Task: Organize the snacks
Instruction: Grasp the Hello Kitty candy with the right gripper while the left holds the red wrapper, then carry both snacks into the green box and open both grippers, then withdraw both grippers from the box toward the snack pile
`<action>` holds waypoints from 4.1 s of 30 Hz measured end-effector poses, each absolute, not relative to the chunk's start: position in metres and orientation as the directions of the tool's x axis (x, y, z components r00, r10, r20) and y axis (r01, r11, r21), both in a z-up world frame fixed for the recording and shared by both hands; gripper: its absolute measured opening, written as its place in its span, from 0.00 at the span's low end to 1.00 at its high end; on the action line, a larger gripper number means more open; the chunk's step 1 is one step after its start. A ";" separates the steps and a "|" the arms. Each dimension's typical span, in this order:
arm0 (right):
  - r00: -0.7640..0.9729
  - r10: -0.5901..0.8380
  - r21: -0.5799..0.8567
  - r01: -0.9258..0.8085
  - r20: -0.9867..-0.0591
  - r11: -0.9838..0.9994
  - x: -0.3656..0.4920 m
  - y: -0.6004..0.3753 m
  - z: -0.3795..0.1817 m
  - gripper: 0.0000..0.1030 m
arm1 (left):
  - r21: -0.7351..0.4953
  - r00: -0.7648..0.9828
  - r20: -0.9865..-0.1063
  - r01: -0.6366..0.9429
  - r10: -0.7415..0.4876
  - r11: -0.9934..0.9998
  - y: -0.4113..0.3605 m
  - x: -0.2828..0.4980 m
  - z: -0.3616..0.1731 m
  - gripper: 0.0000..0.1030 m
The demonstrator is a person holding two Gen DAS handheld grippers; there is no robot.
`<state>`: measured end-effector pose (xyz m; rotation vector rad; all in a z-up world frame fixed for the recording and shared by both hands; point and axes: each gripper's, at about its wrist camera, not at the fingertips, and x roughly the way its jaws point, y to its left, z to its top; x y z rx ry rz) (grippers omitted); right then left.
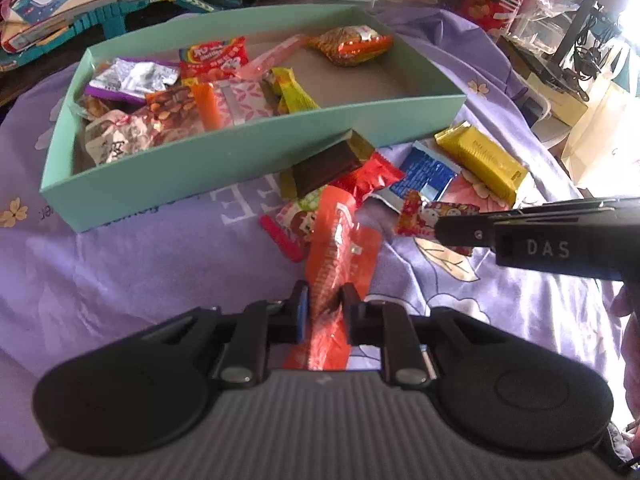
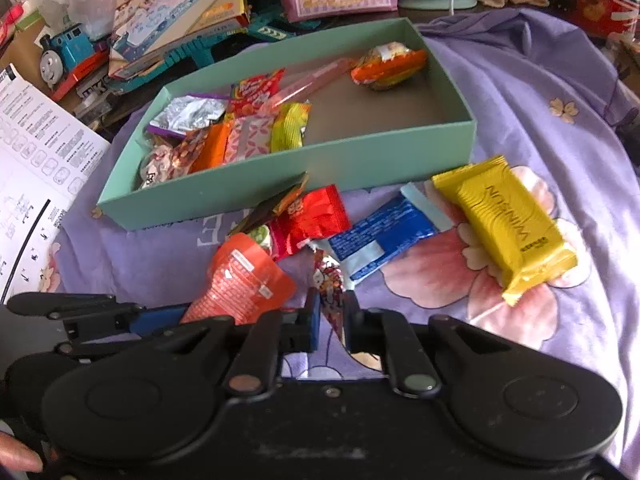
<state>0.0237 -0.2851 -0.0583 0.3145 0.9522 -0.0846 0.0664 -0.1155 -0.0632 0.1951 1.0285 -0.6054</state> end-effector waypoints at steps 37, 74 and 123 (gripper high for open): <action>0.551 0.013 0.029 0.021 -0.835 0.999 0.011 -0.275 -0.085 0.35 | -0.154 0.390 -0.837 0.507 -0.385 0.848 -0.089 0.063 -0.042 0.15; 0.701 0.008 0.262 0.257 -0.714 0.930 0.150 -0.380 0.001 0.23 | -0.260 0.443 -0.739 0.508 -0.507 0.821 -0.203 0.221 0.016 0.17; 0.556 0.003 0.306 0.453 -0.831 0.837 0.058 -0.341 -0.080 0.72 | -0.068 0.402 -0.852 0.549 -0.334 0.833 -0.146 0.127 -0.077 0.95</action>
